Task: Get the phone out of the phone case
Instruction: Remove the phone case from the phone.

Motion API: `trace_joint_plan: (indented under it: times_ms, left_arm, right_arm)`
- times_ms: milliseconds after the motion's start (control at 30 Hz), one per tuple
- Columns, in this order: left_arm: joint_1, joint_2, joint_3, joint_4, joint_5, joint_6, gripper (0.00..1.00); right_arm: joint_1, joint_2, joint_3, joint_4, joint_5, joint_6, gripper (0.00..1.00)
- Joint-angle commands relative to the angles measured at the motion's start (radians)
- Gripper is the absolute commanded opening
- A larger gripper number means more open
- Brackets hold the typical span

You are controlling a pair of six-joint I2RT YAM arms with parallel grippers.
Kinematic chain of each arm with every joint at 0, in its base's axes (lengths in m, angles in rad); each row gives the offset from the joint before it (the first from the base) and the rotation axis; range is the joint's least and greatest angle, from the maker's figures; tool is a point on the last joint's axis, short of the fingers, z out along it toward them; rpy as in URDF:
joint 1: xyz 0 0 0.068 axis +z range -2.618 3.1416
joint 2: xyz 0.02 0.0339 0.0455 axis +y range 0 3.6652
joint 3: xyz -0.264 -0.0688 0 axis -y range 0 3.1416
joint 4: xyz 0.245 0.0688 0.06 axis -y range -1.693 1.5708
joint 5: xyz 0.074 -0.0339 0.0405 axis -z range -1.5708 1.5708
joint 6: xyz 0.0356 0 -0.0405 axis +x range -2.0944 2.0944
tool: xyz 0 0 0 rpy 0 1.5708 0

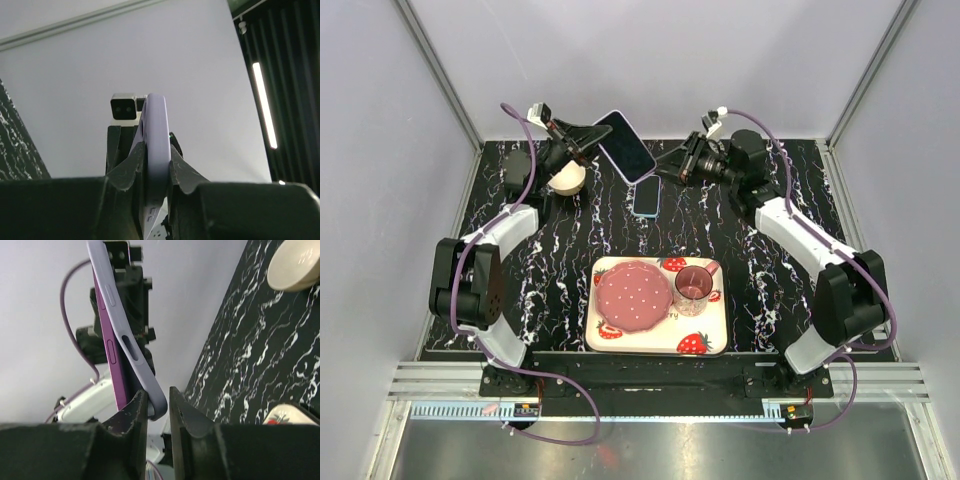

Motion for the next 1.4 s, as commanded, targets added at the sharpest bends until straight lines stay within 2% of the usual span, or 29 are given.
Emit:
trace_joint_plan:
  times_ms: [0,300,500,567,700,800,967,1067,1200,1367]
  left_arm:
    - [-0.092,-0.152,0.040,0.325,0.121,-0.128,0.00]
    - [-0.136,-0.098,0.000,0.351,0.130,-0.116,0.00]
    - [-0.155,-0.072,-0.004,0.342,0.168,-0.107,0.00]
    - [-0.159,-0.070,0.000,0.293,0.196,-0.081,0.00]
    - [-0.172,-0.075,0.014,0.152,0.283,0.002,0.00]
    - [-0.209,-0.083,0.039,0.006,0.336,0.105,0.00]
    - [-0.232,-0.080,0.060,-0.129,0.363,0.191,0.00]
    - [-0.236,-0.069,0.065,-0.166,0.374,0.211,0.00]
    - [-0.238,-0.053,0.059,-0.154,0.370,0.206,0.00]
    - [-0.238,-0.017,0.080,-0.158,0.367,0.212,0.00]
  right_arm:
    - [0.084,0.064,-0.091,-0.059,-0.108,-0.050,0.28]
    - [0.094,0.130,-0.165,0.372,-0.113,0.208,0.38]
    - [0.096,0.230,-0.114,0.576,-0.174,0.357,0.39]
    - [0.097,0.225,-0.105,0.553,-0.177,0.340,0.38]
    - [0.093,0.187,-0.074,0.345,-0.144,0.203,0.37]
    - [0.075,0.176,-0.028,0.273,-0.141,0.158,0.38]
    - [0.026,0.166,0.016,0.248,-0.125,0.156,0.38]
    - [0.009,0.156,0.022,0.266,-0.113,0.170,0.29]
    - [0.005,0.138,0.007,0.292,-0.087,0.178,0.01]
    - [-0.016,0.089,-0.057,0.270,-0.036,0.169,0.00]
